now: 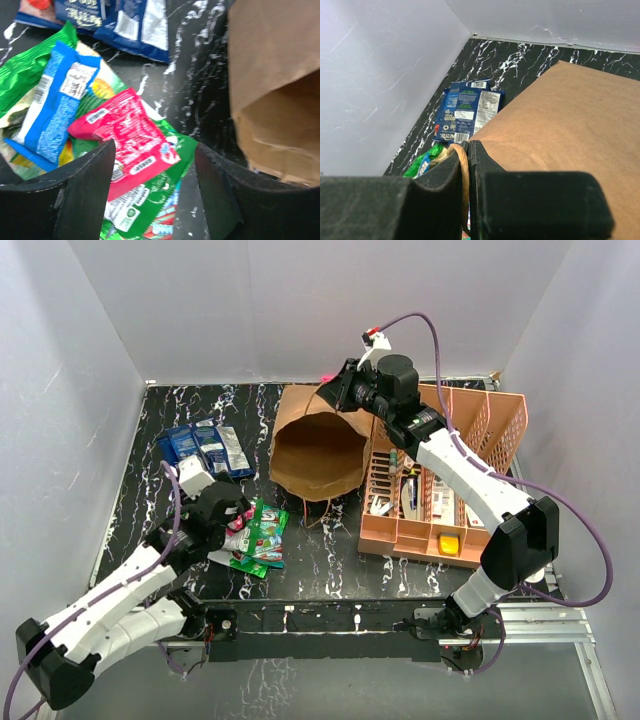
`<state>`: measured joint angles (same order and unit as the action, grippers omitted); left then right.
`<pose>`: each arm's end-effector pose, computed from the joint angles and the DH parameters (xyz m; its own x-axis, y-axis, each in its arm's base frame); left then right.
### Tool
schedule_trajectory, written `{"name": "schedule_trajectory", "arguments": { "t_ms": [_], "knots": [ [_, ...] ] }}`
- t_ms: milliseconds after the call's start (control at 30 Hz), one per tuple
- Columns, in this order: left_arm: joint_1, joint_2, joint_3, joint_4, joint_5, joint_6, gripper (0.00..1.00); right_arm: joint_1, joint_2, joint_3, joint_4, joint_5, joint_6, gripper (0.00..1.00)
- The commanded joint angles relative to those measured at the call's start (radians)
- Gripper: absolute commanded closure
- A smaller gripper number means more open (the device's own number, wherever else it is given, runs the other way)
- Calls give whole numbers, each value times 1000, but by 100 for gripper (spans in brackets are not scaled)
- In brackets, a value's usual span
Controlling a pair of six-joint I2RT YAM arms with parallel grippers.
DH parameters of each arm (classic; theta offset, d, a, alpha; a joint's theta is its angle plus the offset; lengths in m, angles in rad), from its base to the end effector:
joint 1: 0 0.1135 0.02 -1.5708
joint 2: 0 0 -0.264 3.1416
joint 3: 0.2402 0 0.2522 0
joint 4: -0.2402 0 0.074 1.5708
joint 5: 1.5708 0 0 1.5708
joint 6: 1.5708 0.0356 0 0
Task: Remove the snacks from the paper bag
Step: Place the snack at the center of the board, then adjust the paper bag at the center of the board.
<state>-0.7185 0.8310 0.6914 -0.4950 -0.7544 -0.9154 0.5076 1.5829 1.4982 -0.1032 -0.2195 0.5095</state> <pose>0.1466 -0.0958 0.2746 -0.3231 -0.4849 -0.8127 -0.3145 0.8650 -0.3910 0.3276 0.1911 0.3962 -0.4651 0.2860 -0.8378 -0.4977 0.6981 0.5147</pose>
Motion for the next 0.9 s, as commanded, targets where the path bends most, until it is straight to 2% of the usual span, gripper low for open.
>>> {"name": "schedule_trajectory", "arguments": {
  "t_ms": [0,167,267,467,633,733,867],
  "knots": [
    [-2,-45,73,25,134,73,35,-5,-4,78,64,-15,53,93],
    [-2,-74,-15,404,480,188,31,-4,23,119,75,7,124,93],
    [-2,-40,-64,558,603,183,28,-4,45,164,41,25,133,92],
    [-2,61,-105,668,720,130,24,-6,36,175,39,40,138,93],
    [-2,74,-218,783,772,37,22,-9,15,168,39,51,133,93],
    [-2,96,-273,887,793,41,21,-11,7,162,39,47,133,92],
    [-2,173,-258,931,869,60,24,-12,-1,158,42,44,136,92]
  ]
}}
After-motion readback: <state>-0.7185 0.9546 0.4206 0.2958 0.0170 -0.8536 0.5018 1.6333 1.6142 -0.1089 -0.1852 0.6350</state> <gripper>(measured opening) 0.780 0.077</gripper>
